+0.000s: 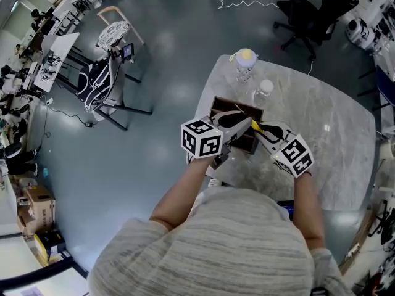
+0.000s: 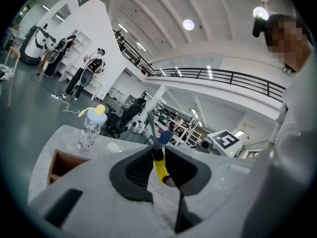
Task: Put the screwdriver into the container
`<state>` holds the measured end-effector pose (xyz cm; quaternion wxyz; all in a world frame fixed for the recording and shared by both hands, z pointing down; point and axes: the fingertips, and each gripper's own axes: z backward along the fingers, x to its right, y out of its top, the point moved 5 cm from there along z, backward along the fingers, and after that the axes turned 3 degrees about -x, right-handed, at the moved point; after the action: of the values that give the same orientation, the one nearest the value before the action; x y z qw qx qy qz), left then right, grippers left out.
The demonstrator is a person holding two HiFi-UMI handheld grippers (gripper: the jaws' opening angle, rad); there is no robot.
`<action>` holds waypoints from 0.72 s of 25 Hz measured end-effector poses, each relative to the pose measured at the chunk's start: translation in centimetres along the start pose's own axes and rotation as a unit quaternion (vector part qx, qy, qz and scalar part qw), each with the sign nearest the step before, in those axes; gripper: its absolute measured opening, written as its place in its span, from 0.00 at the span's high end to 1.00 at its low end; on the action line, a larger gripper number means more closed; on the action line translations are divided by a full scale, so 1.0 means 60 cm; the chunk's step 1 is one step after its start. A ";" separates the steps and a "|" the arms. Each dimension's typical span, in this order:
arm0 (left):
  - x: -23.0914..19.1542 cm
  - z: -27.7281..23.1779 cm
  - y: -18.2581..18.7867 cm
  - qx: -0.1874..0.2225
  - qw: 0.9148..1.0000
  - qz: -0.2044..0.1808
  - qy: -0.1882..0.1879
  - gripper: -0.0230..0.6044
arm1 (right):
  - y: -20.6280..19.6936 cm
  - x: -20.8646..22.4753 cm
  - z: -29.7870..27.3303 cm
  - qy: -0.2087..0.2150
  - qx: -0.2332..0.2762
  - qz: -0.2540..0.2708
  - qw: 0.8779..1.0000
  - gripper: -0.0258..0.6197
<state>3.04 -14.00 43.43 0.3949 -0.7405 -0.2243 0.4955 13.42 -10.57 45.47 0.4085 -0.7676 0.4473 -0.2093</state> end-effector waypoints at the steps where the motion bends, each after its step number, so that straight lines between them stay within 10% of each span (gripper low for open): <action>1: 0.001 0.000 0.000 -0.002 1.000 -0.004 0.001 0.83 | 0.000 -0.001 -0.001 0.000 0.001 -0.001 1.000 0.86; 18: -0.026 0.004 0.009 -0.018 0.997 -0.048 0.049 0.84 | -0.014 0.006 -0.002 -0.005 -0.015 -0.002 1.000 0.86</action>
<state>2.16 -15.37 43.82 0.4150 -0.7594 -0.2487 0.4349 13.94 -10.71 46.24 0.3984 -0.7756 0.4470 -0.1999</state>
